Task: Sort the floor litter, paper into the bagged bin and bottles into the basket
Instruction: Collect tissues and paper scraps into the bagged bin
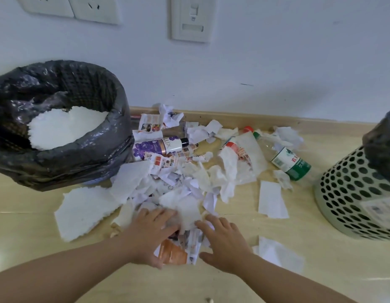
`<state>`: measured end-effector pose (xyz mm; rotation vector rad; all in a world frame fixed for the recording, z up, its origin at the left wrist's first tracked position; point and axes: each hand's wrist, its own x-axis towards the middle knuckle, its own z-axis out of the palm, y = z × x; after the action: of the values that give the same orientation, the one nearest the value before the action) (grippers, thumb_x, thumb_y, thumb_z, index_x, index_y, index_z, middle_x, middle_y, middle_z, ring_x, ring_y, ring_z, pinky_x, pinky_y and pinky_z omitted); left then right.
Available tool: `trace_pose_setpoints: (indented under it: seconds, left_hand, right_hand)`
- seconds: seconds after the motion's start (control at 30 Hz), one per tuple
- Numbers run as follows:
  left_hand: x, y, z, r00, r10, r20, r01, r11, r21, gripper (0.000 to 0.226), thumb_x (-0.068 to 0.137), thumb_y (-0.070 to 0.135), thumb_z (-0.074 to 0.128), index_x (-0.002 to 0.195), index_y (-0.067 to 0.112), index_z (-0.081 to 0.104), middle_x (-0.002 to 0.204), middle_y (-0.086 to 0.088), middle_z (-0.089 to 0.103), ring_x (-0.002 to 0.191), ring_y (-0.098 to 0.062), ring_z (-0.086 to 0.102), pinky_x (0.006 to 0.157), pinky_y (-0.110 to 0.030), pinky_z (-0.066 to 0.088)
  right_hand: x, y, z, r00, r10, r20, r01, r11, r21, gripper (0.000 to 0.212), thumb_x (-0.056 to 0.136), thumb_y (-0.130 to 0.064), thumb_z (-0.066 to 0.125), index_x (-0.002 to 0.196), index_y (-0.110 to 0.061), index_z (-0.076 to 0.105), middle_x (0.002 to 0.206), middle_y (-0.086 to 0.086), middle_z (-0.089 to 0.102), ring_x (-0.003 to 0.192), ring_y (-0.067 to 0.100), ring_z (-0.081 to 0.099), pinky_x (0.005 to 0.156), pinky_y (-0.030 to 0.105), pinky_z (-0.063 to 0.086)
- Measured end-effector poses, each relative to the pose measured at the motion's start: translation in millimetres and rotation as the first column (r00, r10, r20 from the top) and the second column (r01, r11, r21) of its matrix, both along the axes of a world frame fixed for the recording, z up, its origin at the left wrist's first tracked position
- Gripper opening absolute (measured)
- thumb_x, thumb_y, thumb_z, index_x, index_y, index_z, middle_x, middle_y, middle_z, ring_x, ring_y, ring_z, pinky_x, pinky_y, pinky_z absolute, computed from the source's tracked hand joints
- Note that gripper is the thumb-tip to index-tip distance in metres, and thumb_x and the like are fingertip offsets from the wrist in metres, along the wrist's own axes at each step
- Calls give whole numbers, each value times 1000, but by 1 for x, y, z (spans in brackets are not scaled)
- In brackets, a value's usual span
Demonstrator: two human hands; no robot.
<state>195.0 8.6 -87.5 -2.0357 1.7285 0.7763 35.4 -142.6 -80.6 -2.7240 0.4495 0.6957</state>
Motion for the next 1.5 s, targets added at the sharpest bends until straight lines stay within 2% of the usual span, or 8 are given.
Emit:
trace_pose_setpoints:
  seconds: [0.23,0.4,0.67,0.8,0.87,0.97,1.17,1.5]
  left_hand:
    - [0,-20,-7,985,127,120,-125,992,-25,87,82,57,55,149,25,9,158,-3,-5,145,-31,-6,112,-57,10]
    - [7,-33,0,989,88,117,-61,974,-218,48,70,38,74,117,31,61,130,2,55,120,-25,54,91,-45,44]
    - [22,-58,25,901,392,-187,-433,846,-311,39,96,37,28,114,27,62,106,5,68,96,-16,60,89,-29,39]
    - [19,-67,42,597,551,-583,-781,567,-263,25,99,18,40,110,20,62,90,-5,65,63,-13,50,56,-27,36]
    - [18,-70,45,394,590,-704,-893,427,-142,23,99,18,42,109,28,59,91,-3,65,70,-16,55,62,-28,41]
    - [14,-74,49,180,593,-785,-938,343,44,23,98,15,44,112,21,61,94,-3,67,85,-21,59,79,-35,49]
    - [4,-75,50,166,540,-825,-875,467,130,25,98,12,43,97,33,56,82,8,63,74,-10,54,68,-23,45]
    - [14,-68,46,250,558,-792,-871,486,68,24,92,18,49,105,38,52,105,2,67,94,-21,61,79,-35,51]
  right_hand:
    - [0,-9,-4,995,-43,-89,38,998,-54,73,90,-38,51,149,-33,9,159,-1,0,145,24,9,113,41,20]
    - [-8,-21,-5,990,-110,-92,104,993,-63,66,91,-34,49,147,-32,16,158,-5,4,144,23,12,112,38,22]
    - [-5,-30,4,954,-295,57,297,955,-19,48,93,-34,44,140,-30,32,146,-8,32,132,20,33,106,30,28]
    - [13,-26,16,843,-480,242,472,876,96,36,96,-36,42,131,-29,46,133,-11,49,123,14,41,103,27,29]
    - [26,-22,26,718,-631,295,545,773,326,35,95,-39,46,128,-29,49,126,-10,53,116,13,46,100,29,34]
    - [48,-12,43,466,-884,31,495,290,819,26,96,-44,41,121,-39,46,111,-5,58,90,13,56,81,27,46]
    - [80,-14,37,258,-917,-305,489,-149,860,65,79,-59,62,131,-24,46,119,6,64,105,26,63,94,45,50]
    - [83,-35,35,120,-934,-338,431,-257,865,14,90,-7,58,92,-20,54,82,9,64,70,24,62,64,38,53]
